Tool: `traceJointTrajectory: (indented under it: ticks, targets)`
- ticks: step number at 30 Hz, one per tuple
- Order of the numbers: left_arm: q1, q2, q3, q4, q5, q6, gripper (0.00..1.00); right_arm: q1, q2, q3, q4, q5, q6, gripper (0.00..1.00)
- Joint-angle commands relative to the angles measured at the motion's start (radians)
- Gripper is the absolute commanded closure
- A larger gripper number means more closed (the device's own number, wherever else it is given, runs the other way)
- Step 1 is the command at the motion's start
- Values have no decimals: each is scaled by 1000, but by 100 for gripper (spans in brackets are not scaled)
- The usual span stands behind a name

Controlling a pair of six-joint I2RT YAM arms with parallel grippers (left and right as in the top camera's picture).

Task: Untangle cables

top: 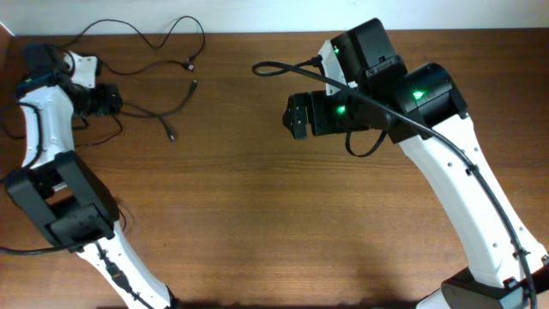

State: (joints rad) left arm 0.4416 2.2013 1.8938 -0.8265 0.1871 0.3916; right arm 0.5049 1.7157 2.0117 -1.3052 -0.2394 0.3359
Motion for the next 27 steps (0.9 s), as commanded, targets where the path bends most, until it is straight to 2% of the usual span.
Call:
traceJointTrajectory:
  ticks: [1, 3, 6, 9, 13, 15, 19, 25, 26, 27]
  targets:
    - [-2, 12, -65, -5, -58, 163, 29, 5, -8, 0, 2, 12, -6, 2]
    - [0, 12, -116, 2, -85, 214, 28, 5, -8, 0, 2, 12, -6, 2]
    - [0, 12, -172, 36, -203, 243, 26, 5, -8, 0, 2, 12, -6, 2]
    - [0, 12, -187, 55, -233, 243, 34, 5, -8, 0, 2, 12, -6, 2]
    - [0, 14, -194, 59, -224, 242, 57, 5, -8, 0, 2, 12, -6, 2]
    - [0, 14, -194, 56, -196, 242, 79, 5, -8, 0, 2, 12, -6, 2]
    - [0, 14, -194, 23, -190, 241, 98, 5, -8, 0, 2, 12, -6, 2]
    - [0, 14, -194, -54, -191, 241, 100, 5, -8, 0, 2, 12, -6, 2]
    - [0, 14, -194, -66, -190, 237, 95, 5, -8, 0, 2, 12, -6, 2]
    - [0, 14, -194, -69, -191, 229, 84, 5, -8, 0, 2, 12, -6, 2]
